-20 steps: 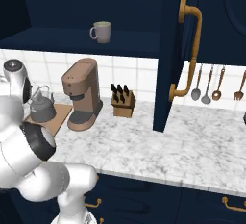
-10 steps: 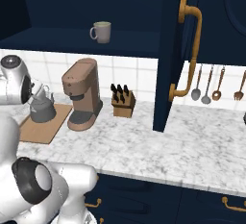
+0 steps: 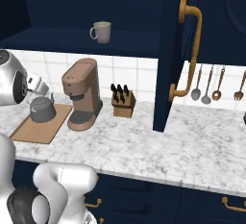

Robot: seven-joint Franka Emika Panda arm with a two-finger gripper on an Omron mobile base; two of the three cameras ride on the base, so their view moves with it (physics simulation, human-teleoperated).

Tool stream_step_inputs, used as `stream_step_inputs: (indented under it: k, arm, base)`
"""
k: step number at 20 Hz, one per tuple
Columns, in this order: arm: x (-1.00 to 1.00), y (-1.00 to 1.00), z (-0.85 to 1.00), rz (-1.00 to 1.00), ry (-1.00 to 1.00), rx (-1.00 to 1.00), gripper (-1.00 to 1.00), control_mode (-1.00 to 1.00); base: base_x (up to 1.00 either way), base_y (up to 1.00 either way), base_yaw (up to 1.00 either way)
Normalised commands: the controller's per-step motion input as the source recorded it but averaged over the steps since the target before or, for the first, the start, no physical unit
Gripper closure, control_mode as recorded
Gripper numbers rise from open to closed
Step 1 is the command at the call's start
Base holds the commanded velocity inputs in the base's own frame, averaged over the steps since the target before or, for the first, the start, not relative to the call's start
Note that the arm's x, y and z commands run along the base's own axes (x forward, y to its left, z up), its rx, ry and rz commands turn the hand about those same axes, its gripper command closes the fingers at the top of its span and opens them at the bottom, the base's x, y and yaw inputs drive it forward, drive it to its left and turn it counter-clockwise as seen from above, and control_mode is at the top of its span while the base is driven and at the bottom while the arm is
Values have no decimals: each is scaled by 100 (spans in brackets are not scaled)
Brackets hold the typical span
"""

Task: Pick the kettle from the counter and place it on the tray. Then pick the mug from the cabinet and place it on the tray. Then close the cabinet doors.

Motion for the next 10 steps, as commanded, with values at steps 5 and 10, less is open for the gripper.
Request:
stream_step_inputs:
  k: [5,10]
  arm:
    - [-12,-45,50,-4,-16,-13,-100,-100]
    - [-10,-57,53,0,-2,-4,-100,-100]
  base:
    - [0,0,0]
    - [0,0,0]
